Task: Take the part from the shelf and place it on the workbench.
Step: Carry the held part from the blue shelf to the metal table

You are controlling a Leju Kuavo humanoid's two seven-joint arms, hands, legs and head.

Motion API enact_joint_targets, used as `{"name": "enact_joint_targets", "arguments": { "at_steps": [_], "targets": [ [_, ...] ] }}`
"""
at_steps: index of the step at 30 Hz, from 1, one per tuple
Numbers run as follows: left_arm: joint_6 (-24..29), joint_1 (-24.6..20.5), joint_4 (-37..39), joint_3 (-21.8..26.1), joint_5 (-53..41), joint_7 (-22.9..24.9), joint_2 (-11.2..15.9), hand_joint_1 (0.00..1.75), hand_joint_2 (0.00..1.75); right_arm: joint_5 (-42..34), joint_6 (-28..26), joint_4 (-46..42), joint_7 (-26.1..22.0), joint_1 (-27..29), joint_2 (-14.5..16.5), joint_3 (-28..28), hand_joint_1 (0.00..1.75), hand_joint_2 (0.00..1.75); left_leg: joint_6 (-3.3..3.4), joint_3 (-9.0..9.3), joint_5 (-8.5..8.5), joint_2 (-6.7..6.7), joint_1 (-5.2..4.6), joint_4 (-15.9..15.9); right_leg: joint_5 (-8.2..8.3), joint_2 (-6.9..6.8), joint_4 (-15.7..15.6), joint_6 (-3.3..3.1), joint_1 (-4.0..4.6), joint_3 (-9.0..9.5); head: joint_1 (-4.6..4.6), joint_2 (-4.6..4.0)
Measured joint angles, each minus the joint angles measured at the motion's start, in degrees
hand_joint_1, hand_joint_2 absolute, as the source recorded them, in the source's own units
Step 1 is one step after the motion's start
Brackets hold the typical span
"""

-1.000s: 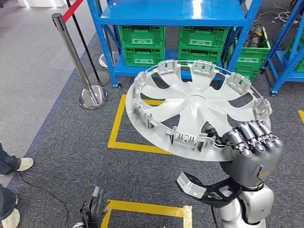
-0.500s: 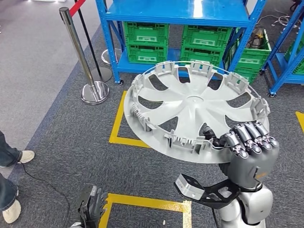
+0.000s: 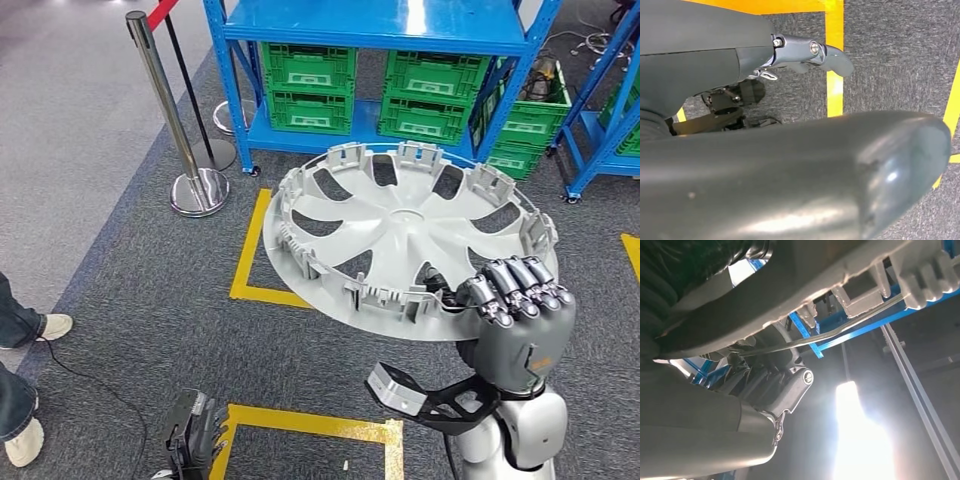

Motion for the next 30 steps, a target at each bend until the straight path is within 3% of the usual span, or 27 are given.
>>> {"name": "enact_joint_targets", "arguments": {
  "at_steps": [30],
  "targets": [
    [0.15, -0.03, 0.08, -0.02, 0.79, 0.75, 0.01, 0.0, 0.0, -3.5, 0.0, 4.44, 0.0, 0.02, 0.07, 0.0, 1.75, 1.75, -0.04, -0.33, 0.07, 0.0, 0.03, 0.0, 0.01, 0.01, 0.12, -0.01, 0.02, -0.41, 0.0, 0.0]
  ]
}}
